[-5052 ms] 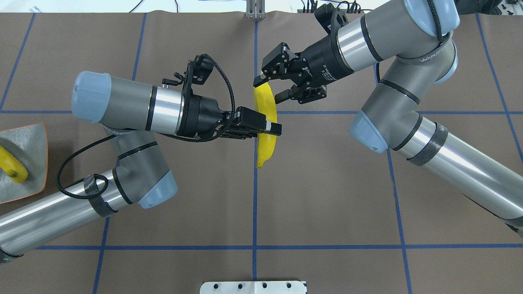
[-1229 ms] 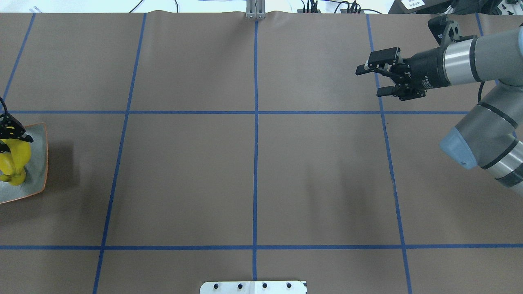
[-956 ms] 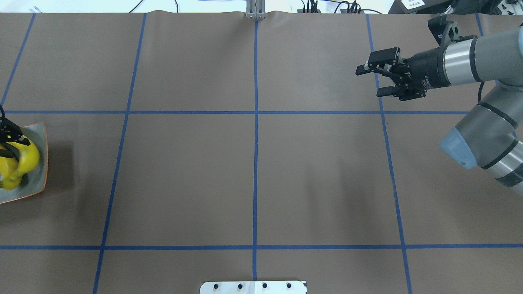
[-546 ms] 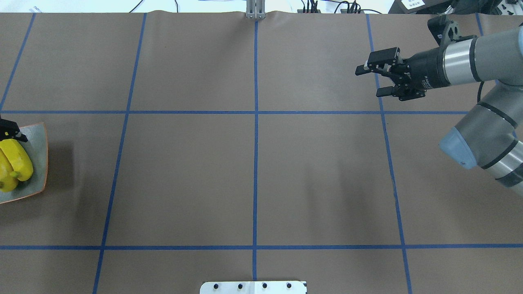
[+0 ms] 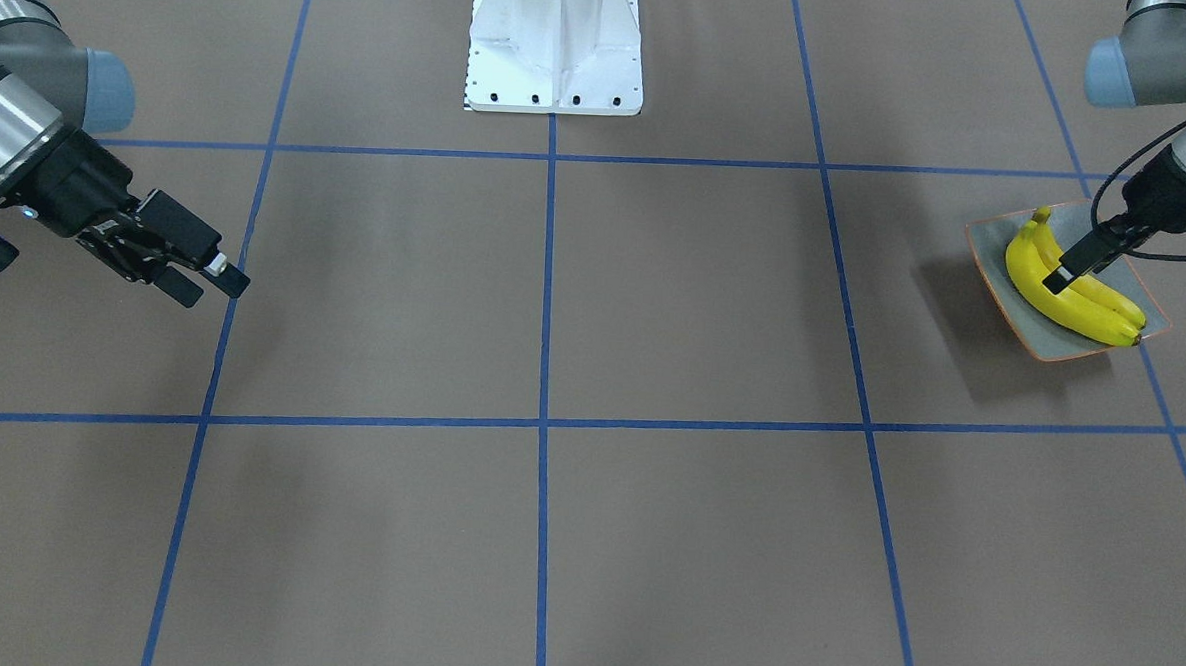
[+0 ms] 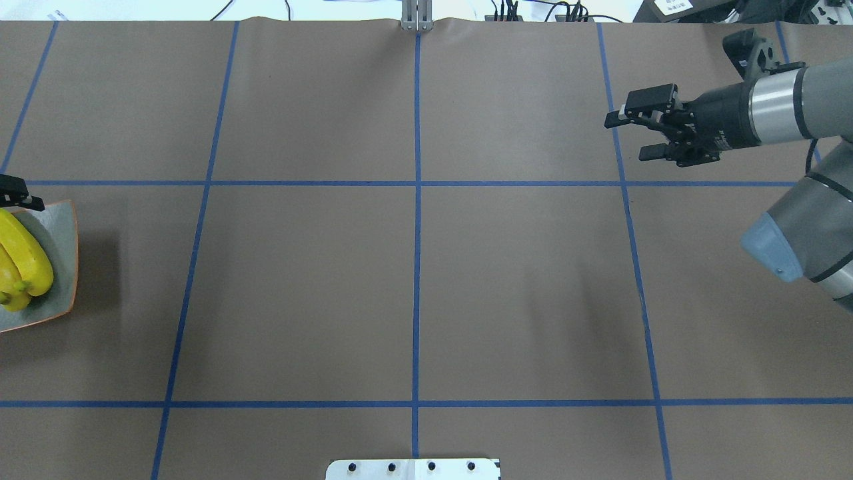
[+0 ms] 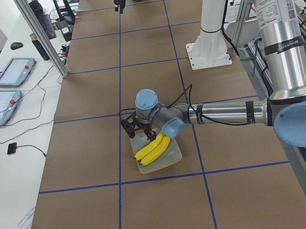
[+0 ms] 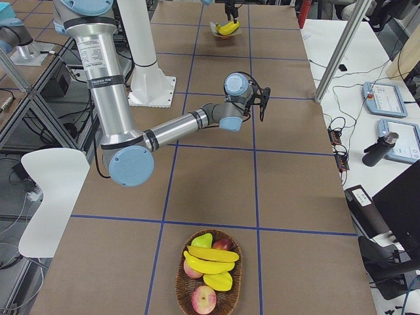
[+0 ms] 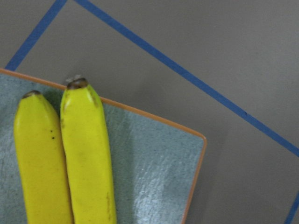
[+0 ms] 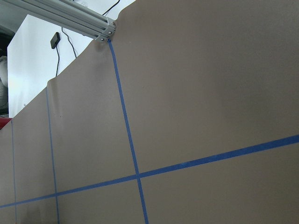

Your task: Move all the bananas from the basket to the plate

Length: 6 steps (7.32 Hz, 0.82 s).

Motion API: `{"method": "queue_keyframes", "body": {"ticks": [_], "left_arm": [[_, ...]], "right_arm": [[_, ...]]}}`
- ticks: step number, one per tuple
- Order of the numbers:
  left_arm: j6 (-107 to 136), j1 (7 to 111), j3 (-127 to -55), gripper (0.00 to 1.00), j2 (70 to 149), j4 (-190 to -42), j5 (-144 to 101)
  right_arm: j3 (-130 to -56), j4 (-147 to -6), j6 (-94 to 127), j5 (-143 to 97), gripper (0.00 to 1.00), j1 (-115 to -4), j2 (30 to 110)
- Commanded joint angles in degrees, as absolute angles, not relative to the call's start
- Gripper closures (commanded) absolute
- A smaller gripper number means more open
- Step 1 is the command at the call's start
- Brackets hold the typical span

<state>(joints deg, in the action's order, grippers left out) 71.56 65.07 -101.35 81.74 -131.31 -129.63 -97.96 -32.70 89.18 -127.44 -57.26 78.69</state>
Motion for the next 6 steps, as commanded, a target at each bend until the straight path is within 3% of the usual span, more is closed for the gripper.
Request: {"method": "queue_keyframes", "body": {"ticks": [1, 4, 6], "left_arm": [[57.7, 67.9, -102.2, 0.00, 81.7, -131.0, -129.6], [52.3, 68.1, -101.3, 0.00, 81.4, -131.1, -129.6], [52.3, 68.0, -101.2, 0.00, 81.6, -131.0, -129.6]], "right_arm": [[-97.3, -32.9, 75.6, -127.9, 0.00, -61.0, 85.7], [-95.9, -35.5, 56.1, -128.1, 0.00, -70.6, 96.7], [-94.0, -44.7, 41.4, -130.9, 0.00, -78.6, 97.9]]}}
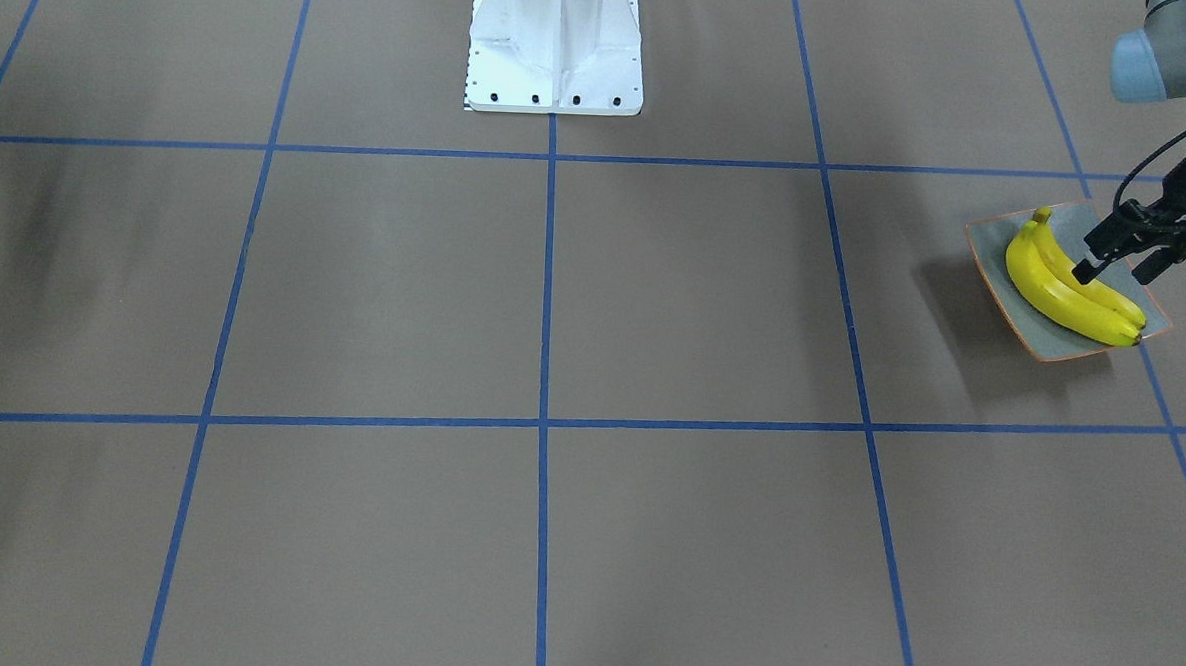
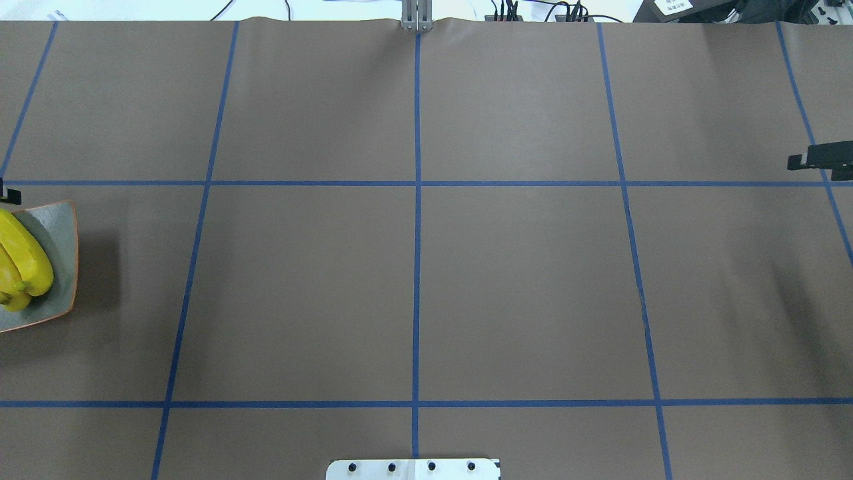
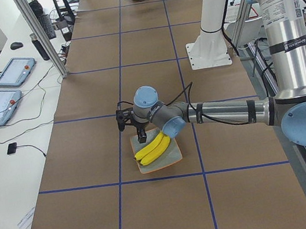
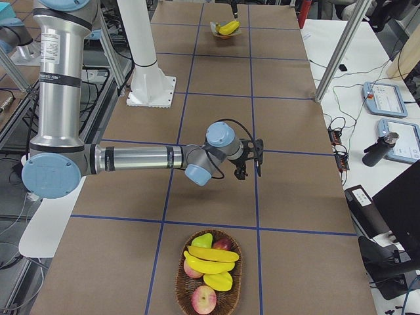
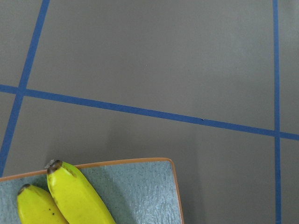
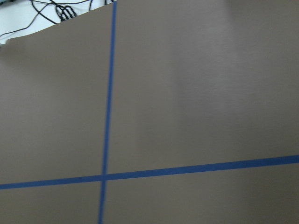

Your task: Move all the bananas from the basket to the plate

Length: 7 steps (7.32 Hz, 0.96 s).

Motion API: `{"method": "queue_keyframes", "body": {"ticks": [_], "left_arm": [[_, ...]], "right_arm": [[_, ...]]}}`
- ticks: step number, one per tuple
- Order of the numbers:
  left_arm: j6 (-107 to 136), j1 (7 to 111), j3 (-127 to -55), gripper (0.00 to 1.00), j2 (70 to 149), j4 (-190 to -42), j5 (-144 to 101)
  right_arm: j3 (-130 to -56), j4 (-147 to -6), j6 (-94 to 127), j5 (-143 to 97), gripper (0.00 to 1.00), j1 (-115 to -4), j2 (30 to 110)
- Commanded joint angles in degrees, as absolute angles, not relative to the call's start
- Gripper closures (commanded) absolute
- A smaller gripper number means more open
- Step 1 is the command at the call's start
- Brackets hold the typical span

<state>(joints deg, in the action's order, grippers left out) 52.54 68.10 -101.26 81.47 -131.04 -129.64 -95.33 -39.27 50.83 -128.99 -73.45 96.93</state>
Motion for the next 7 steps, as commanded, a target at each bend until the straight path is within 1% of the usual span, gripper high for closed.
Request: {"method": "queue_keyframes", "body": {"ticks": [1, 4, 6, 7], "left_arm": [[52.3, 67.9, -101.0, 0.00, 81.6, -131.0, -129.6], [52.3, 68.0, -100.1, 0.00, 81.6, -131.1, -129.6], [52.8, 67.9, -100.2, 0.00, 81.7, -131.1, -129.6], [52.9, 67.9, -100.3, 0.00, 81.7, -131.2, -129.6]], "right_arm": [[-90.9, -49.5, 31.1, -132.7, 0.00, -83.0, 97.2], [-84.7, -61.3, 10.7, -134.1, 0.00, -89.7, 94.9], [-78.4, -61.7, 5.3, -133.8, 0.00, -89.9, 93.8], [-77.0, -61.9, 3.7, -133.5, 0.00, -89.8, 93.6]]}}
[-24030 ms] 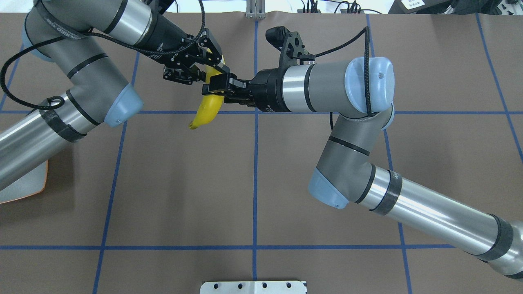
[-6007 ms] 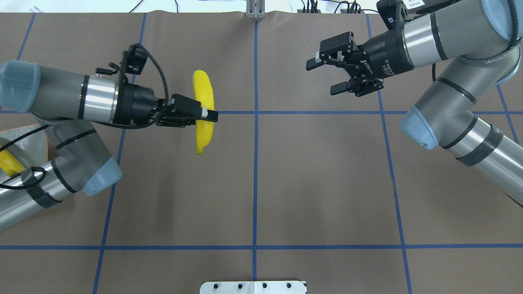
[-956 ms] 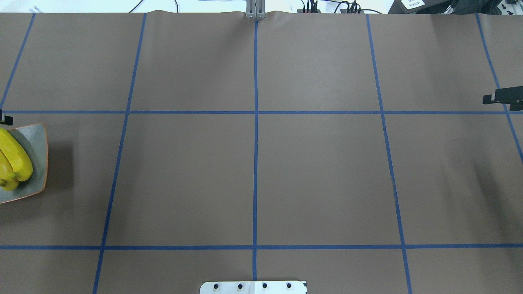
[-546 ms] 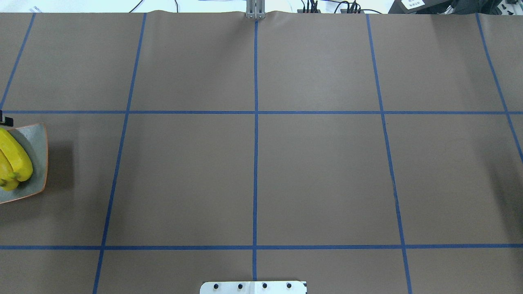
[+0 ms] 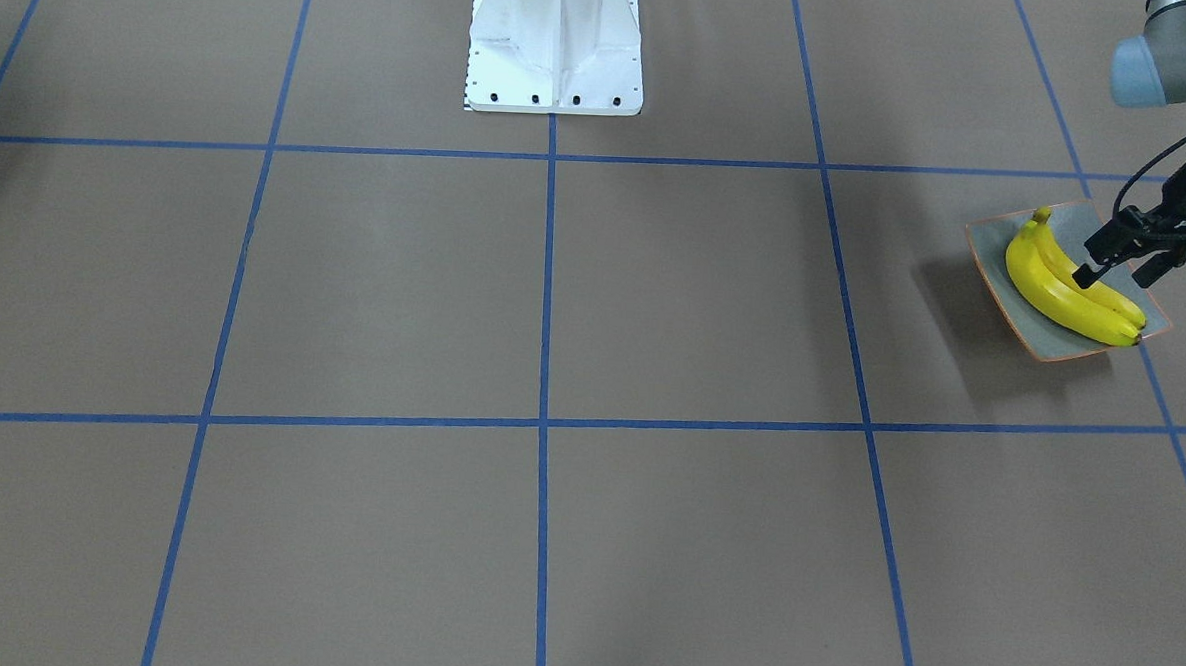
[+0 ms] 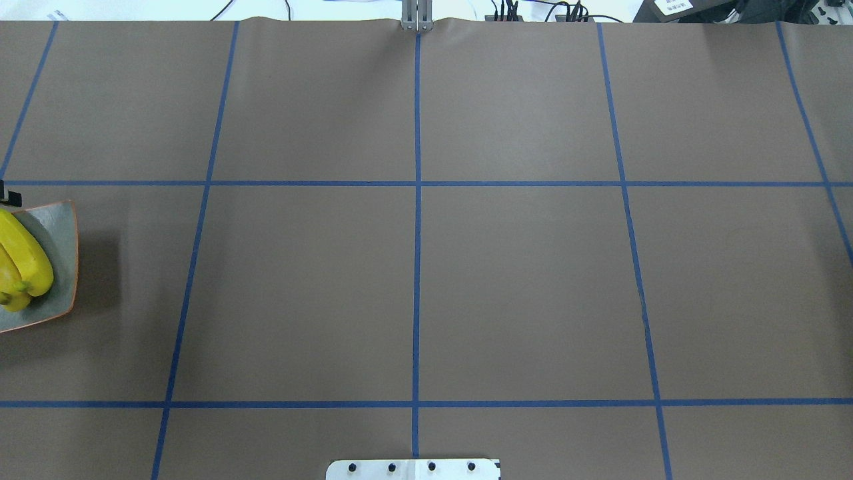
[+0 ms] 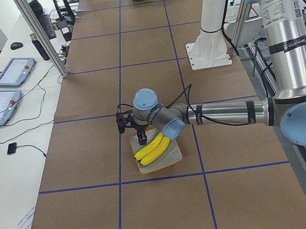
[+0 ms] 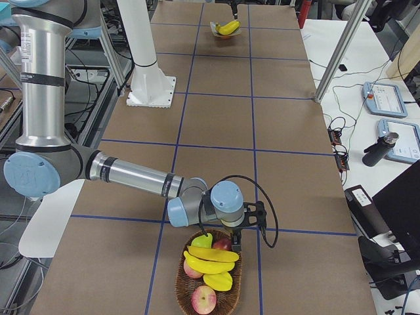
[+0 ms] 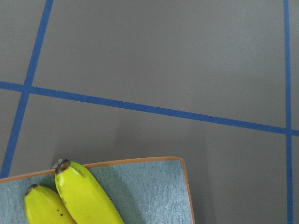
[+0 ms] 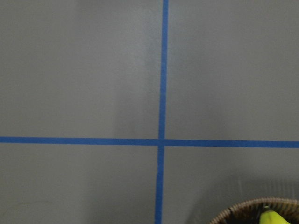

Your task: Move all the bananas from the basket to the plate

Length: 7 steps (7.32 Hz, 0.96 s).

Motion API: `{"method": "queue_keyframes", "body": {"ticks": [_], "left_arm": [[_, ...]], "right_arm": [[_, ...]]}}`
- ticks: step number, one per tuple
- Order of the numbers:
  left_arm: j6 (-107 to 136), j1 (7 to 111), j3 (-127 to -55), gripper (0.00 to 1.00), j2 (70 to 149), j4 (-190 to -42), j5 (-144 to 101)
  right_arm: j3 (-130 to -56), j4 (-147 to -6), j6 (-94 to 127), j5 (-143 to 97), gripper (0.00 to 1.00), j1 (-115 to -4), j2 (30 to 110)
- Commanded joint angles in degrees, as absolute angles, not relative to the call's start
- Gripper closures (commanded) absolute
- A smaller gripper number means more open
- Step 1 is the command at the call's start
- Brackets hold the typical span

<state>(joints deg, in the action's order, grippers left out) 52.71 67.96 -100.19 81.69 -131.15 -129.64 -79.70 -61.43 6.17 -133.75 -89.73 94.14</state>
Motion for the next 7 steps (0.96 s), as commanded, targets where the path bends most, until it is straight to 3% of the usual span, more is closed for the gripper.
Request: {"method": "queue_keyframes", "body": {"ticks": [1, 7], "left_arm": [[52.9, 67.9, -100.4, 0.00, 81.7, -131.2, -129.6], [53.2, 67.9, -100.3, 0.00, 82.3, -131.1, -129.6]], "right_arm": [[-76.1, -61.9, 2.7, -133.3, 0.00, -89.7, 93.5], [-73.6, -64.9, -1.9, -132.1, 0.04, -88.5, 92.8]]}}
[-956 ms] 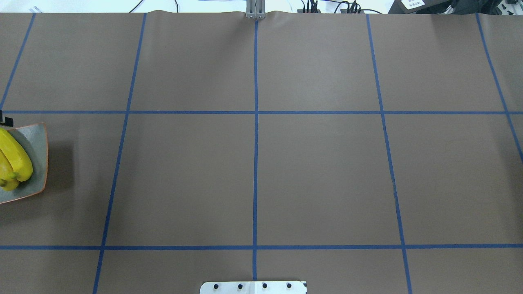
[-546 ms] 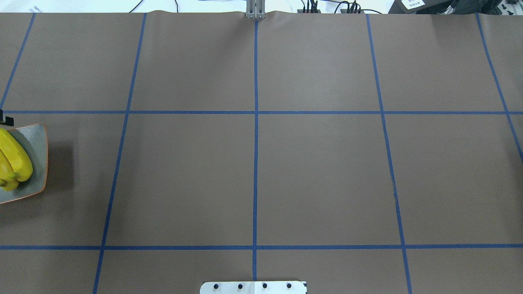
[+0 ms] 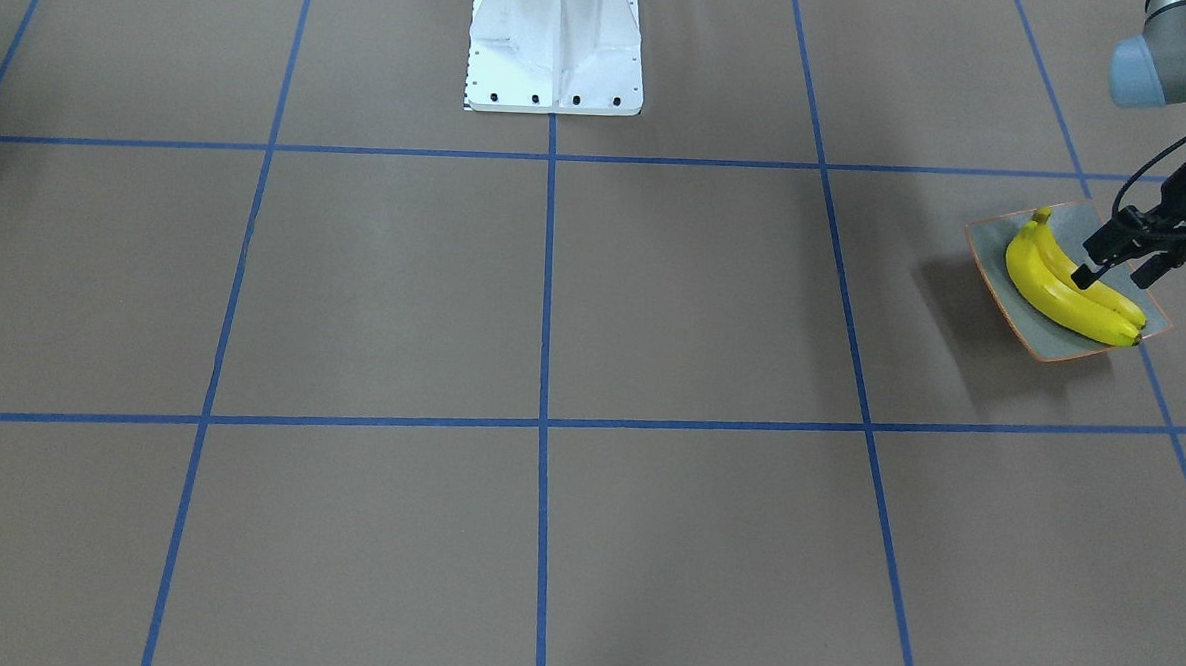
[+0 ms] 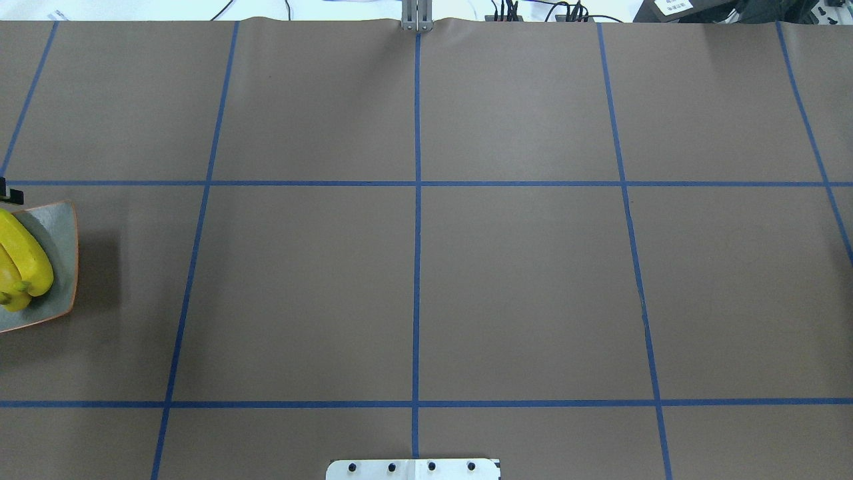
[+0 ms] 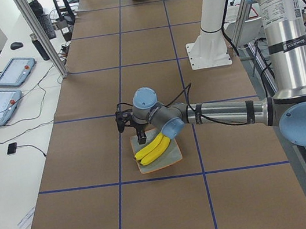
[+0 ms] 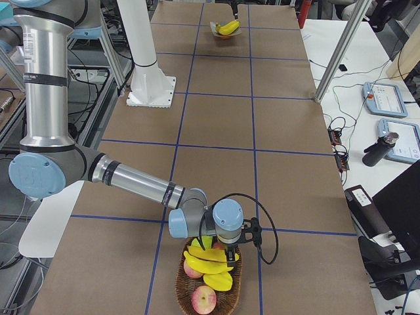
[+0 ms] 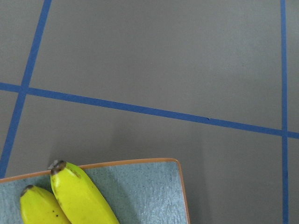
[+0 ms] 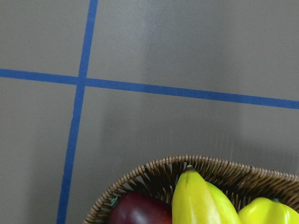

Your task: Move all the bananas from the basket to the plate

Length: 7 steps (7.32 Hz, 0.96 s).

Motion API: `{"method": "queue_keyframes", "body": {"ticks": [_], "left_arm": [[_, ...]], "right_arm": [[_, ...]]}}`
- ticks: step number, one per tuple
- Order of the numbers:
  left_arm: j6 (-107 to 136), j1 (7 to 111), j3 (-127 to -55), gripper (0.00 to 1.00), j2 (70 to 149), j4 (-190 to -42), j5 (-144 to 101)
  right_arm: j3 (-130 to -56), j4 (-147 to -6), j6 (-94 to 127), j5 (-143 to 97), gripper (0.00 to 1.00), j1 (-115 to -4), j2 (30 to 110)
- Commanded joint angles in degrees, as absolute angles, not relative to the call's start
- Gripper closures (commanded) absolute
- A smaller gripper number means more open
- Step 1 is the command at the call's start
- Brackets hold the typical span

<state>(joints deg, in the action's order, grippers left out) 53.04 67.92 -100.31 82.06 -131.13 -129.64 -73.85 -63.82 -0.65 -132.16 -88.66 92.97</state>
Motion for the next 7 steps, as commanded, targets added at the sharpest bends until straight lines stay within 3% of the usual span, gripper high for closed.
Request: {"method": "queue_keyframes", "body": {"ticks": [1, 6, 7], "left_arm": [[53.2, 67.9, -100.0, 0.00, 82.8, -131.0, -129.6], [58.2, 67.8, -99.3, 0.00, 85.1, -131.1, -129.5], [58.2, 67.8, -99.2, 0.00, 85.1, -131.1, -129.6]], "right_arm": [[-73.6, -65.5, -2.9, -132.1, 0.04, -88.5, 92.8], [-72.9, -65.6, -4.9, -129.8, 0.09, -88.5, 93.3], [-72.9, -65.7, -4.9, -129.9, 0.25, -88.5, 93.3]]}}
